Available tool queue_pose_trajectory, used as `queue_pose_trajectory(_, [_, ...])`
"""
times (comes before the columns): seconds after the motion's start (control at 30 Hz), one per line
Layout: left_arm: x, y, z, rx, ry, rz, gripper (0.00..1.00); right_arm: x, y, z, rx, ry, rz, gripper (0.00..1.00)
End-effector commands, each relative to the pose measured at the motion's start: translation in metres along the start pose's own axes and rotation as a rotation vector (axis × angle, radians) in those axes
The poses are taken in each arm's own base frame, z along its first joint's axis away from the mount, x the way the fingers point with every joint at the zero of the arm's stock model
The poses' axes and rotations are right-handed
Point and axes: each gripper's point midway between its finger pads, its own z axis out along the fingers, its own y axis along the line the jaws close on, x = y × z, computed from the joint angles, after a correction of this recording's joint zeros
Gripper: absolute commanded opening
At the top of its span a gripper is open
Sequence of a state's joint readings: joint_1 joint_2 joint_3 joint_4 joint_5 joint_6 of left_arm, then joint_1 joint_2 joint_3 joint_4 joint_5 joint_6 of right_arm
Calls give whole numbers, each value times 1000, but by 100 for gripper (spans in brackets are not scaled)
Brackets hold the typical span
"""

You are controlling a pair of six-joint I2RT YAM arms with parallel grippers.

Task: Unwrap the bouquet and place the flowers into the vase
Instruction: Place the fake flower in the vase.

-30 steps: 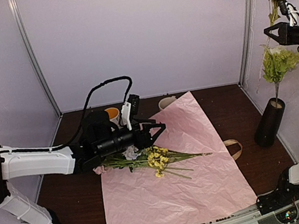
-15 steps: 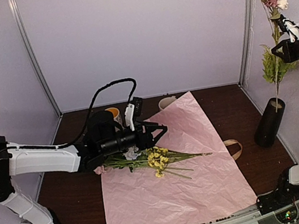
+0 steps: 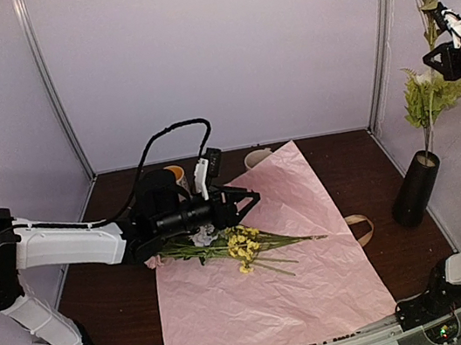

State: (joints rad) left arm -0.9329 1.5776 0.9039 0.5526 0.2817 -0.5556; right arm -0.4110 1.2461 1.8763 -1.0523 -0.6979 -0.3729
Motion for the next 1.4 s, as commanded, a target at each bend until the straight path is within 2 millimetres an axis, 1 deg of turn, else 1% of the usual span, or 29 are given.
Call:
queue_pose_trajectory(0.0, [-20,-8,4,42,-56,9,56,20,-5,17,-18,40,41,0])
queue_pose_trajectory(0.23, [-20,-7,2,35,-57,15,56,55,-8,44,-41,69,34,0])
queue_pose_trajectory(0.33, [-20,-6,4,37,-54,12,56,77,-10,58,-65,127,34,0])
queue_pose_trajectory(0.43, [-18,-6,6,42,-50,7,56,99,-6,69,-111,179,28,0])
queue_pose_trajectory(0.53, [-17,-6,6,44,-52,-1,56,117,-2,75,-137,210,20,0])
queue_pose_trajectory(0.8, [-16,-5,7,50,-49,-3,56,163,-10,88,-81,297,30,0])
queue_pose_trajectory(0.97, [-15,-4,7,53,-46,-8,56,176,-16,88,-21,314,21,8])
queue_pose_trajectory(1.13, [-14,-4,8,57,-46,-12,56,188,-20,88,6,349,25,10])
queue_pose_trajectory(1.2, [-14,-4,7,58,-48,-14,56,188,-18,86,-2,352,27,13])
queue_pose_trajectory(1.33, [-13,-4,7,61,-47,-16,56,181,-14,82,-6,328,24,20])
queue_pose_trajectory(1.37, [-12,-3,7,60,-45,-17,56,181,-13,81,-6,327,26,23])
